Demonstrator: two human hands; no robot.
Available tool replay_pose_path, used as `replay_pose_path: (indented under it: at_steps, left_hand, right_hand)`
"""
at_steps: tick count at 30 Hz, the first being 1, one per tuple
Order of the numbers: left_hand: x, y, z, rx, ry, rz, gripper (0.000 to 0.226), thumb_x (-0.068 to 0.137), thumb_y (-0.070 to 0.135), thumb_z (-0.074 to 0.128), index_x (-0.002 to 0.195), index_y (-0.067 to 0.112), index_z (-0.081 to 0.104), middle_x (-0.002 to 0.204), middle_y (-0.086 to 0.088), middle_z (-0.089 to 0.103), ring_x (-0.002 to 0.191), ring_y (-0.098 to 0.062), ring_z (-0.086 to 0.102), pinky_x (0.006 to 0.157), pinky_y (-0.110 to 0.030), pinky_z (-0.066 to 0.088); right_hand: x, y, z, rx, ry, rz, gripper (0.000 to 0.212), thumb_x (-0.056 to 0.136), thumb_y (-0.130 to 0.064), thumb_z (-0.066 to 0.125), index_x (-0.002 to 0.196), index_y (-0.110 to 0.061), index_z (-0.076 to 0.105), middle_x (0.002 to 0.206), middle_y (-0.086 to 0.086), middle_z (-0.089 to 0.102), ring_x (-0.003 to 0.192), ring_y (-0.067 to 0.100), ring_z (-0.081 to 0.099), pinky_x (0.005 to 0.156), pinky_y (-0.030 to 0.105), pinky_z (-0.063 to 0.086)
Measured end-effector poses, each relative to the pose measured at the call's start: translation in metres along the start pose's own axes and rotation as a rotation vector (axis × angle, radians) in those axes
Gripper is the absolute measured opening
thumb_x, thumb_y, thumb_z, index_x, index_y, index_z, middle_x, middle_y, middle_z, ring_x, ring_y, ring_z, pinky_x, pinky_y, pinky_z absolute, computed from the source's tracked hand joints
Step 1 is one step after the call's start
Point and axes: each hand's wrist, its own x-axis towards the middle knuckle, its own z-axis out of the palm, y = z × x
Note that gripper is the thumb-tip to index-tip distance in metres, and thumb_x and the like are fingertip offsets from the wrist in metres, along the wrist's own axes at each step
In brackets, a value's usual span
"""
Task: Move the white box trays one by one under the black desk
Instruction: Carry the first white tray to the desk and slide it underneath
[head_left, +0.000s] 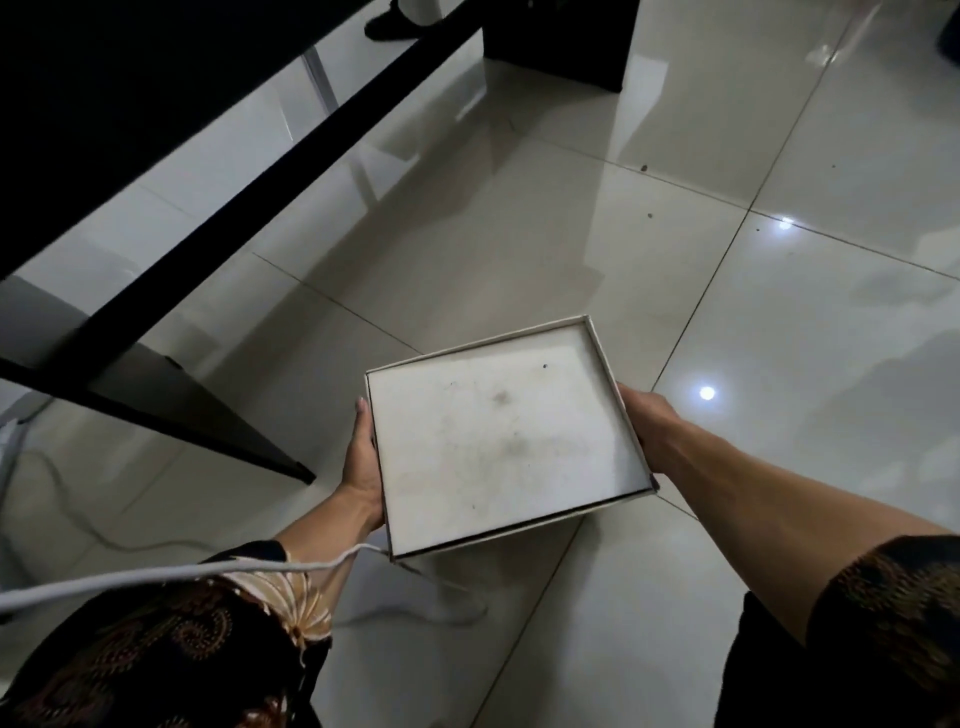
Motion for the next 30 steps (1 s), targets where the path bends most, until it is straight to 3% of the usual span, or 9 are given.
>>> replay_pose_path:
  at_steps: [5, 8, 11, 14, 18, 21, 24, 27, 30]
  left_hand:
    - [0.018, -0.018, -0.01, 0.015, -0.008, 0.025, 0.082, 0.085, 0.079, 0.033, 0.133, 0.018, 0.061, 0.131, -0.014, 0.065, 0.121, -0.038, 0.059, 0.108, -0.054, 0.04]
    - [0.014, -0.017, -0.008, 0.122, 0.13, 0.037, 0.075, 0.09, 0.071, 0.04, 0.135, 0.014, 0.058, 0.135, -0.014, 0.061, 0.124, -0.036, 0.057, 0.111, -0.055, 0.037]
    - [0.01, -0.01, 0.001, 0.585, 0.545, 0.177, 0.068, 0.092, 0.058, 0.05, 0.141, 0.01, 0.048, 0.145, -0.014, 0.052, 0.129, -0.034, 0.051, 0.112, -0.046, 0.038]
    - [0.006, 0.006, 0.023, 1.045, 0.703, 0.355, 0.081, 0.091, 0.05, 0.057, 0.155, 0.02, 0.018, 0.163, -0.012, 0.02, 0.147, -0.033, 0.025, 0.119, -0.044, 0.024]
    - [0.019, 0.038, 0.049, 1.627, 0.541, 0.467, 0.086, 0.087, 0.057, 0.058, 0.155, 0.036, 0.01, 0.166, -0.008, 0.004, 0.151, -0.033, 0.009, 0.121, -0.045, 0.014]
    - [0.031, 0.053, 0.064, 1.876, 0.33, 0.493, 0.088, 0.085, 0.065, 0.056, 0.155, 0.038, 0.011, 0.165, -0.006, 0.009, 0.15, -0.032, 0.012, 0.12, -0.046, 0.013]
    - [0.041, 0.054, 0.068, 2.028, 0.158, 0.458, 0.088, 0.083, 0.069, 0.053, 0.155, 0.034, 0.015, 0.162, -0.006, 0.024, 0.147, -0.03, 0.024, 0.116, -0.047, 0.019]
    - [0.045, 0.052, 0.064, 2.1, 0.051, 0.456, 0.089, 0.082, 0.07, 0.055, 0.154, 0.032, 0.019, 0.156, -0.007, 0.036, 0.14, -0.033, 0.036, 0.111, -0.048, 0.031]
    - [0.049, 0.056, 0.059, 2.08, 0.035, 0.491, 0.089, 0.079, 0.07, 0.059, 0.152, 0.034, 0.023, 0.152, -0.008, 0.04, 0.137, -0.033, 0.04, 0.109, -0.046, 0.034]
  right_hand:
    - [0.016, -0.022, 0.02, -0.122, -0.022, -0.09, 0.077, 0.081, -0.073, 0.059, 0.115, -0.004, 0.067, 0.115, 0.017, 0.067, 0.102, 0.037, 0.066, 0.094, 0.05, 0.053]
    - [0.014, -0.022, 0.027, -0.267, -0.051, -0.17, 0.079, 0.08, -0.071, 0.062, 0.123, -0.004, 0.064, 0.12, 0.016, 0.063, 0.104, 0.034, 0.061, 0.093, 0.04, 0.05]
    - [0.004, -0.017, 0.032, -0.503, -0.051, -0.233, 0.075, 0.082, -0.061, 0.068, 0.133, -0.007, 0.056, 0.124, 0.014, 0.062, 0.109, 0.032, 0.06, 0.09, 0.035, 0.048]
    - [-0.014, -0.007, 0.041, -0.678, 0.226, -0.169, 0.07, 0.078, -0.062, 0.064, 0.128, -0.014, 0.055, 0.123, 0.013, 0.062, 0.114, 0.035, 0.056, 0.093, 0.037, 0.045]
    - [-0.047, 0.023, 0.061, -0.682, 0.549, -0.091, 0.086, 0.072, -0.064, 0.069, 0.138, -0.018, 0.038, 0.144, 0.02, 0.036, 0.126, 0.038, 0.037, 0.099, 0.049, 0.036]
    - [-0.062, 0.039, 0.077, -0.331, 0.583, 0.068, 0.114, 0.07, -0.052, 0.081, 0.152, -0.013, 0.012, 0.157, 0.024, 0.015, 0.132, 0.043, 0.034, 0.105, 0.052, 0.034]
    - [-0.068, 0.045, 0.096, 0.035, 0.553, 0.28, 0.114, 0.07, -0.044, 0.085, 0.147, -0.003, 0.013, 0.147, 0.025, 0.036, 0.127, 0.041, 0.044, 0.105, 0.046, 0.036]
    - [-0.065, 0.052, 0.114, 0.122, 0.499, 0.229, 0.089, 0.074, -0.038, 0.083, 0.133, -0.003, 0.027, 0.133, 0.023, 0.057, 0.12, 0.039, 0.056, 0.097, 0.039, 0.042]
    - [-0.061, 0.047, 0.121, 0.184, 0.52, 0.196, 0.083, 0.074, -0.034, 0.084, 0.13, -0.005, 0.03, 0.13, 0.023, 0.059, 0.115, 0.039, 0.059, 0.092, 0.037, 0.044]
